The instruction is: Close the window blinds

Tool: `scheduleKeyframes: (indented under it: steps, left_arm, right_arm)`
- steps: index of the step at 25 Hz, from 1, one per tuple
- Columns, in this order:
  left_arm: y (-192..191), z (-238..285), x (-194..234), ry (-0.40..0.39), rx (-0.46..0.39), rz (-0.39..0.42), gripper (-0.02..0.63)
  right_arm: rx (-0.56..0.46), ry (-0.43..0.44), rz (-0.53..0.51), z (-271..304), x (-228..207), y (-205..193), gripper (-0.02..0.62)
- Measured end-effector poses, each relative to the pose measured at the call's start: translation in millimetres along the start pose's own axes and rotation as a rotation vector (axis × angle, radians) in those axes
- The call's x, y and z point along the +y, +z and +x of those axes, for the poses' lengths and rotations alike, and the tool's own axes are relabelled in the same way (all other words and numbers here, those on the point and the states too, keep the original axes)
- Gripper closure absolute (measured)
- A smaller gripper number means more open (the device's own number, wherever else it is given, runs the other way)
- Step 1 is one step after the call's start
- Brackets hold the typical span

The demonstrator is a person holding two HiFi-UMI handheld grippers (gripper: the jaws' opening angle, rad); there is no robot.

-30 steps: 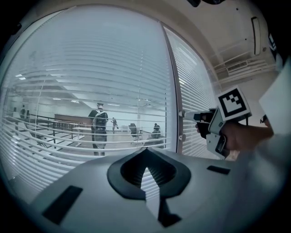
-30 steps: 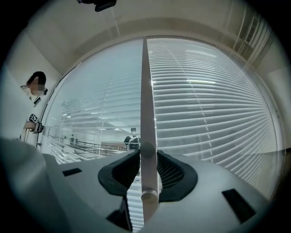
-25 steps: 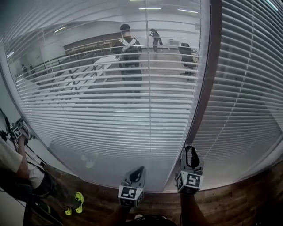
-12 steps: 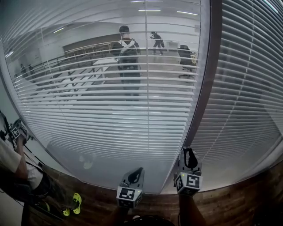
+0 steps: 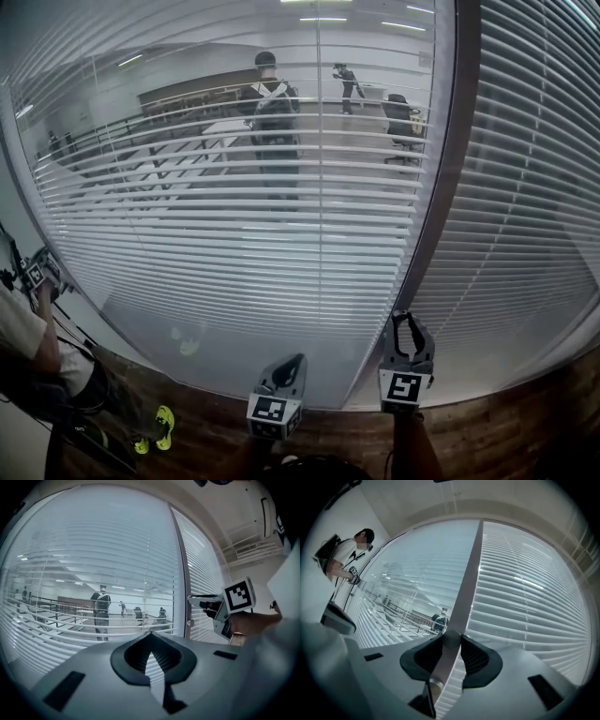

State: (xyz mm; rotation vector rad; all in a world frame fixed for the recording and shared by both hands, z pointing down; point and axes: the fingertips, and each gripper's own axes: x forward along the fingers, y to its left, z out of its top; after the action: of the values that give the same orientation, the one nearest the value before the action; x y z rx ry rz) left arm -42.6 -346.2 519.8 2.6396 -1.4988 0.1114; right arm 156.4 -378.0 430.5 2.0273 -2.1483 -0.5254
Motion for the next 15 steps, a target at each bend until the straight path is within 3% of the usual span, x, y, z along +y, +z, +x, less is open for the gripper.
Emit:
scheduleKeyframes:
  steps: [4, 9, 15]
  left_arm:
    - [-1.0, -1.4, -1.2, 0.004, 0.004, -0.001, 0.606]
    - [0.3, -4.7, -3.0, 0.015, 0.020, 0.001, 0.606]
    - [-0.4, -7.5, -5.9, 0.017, 0.004, 0.031, 0.606]
  right_arm:
    - [0.029, 0.033, -0.207, 0.3, 2.9, 0.3, 0.472]
    - [0.111, 0.065, -0.334, -1.4, 4.6, -2.6, 0.472]
    - [0.101, 0.100, -0.694, -0.9, 8.4, -3.9, 0.474]
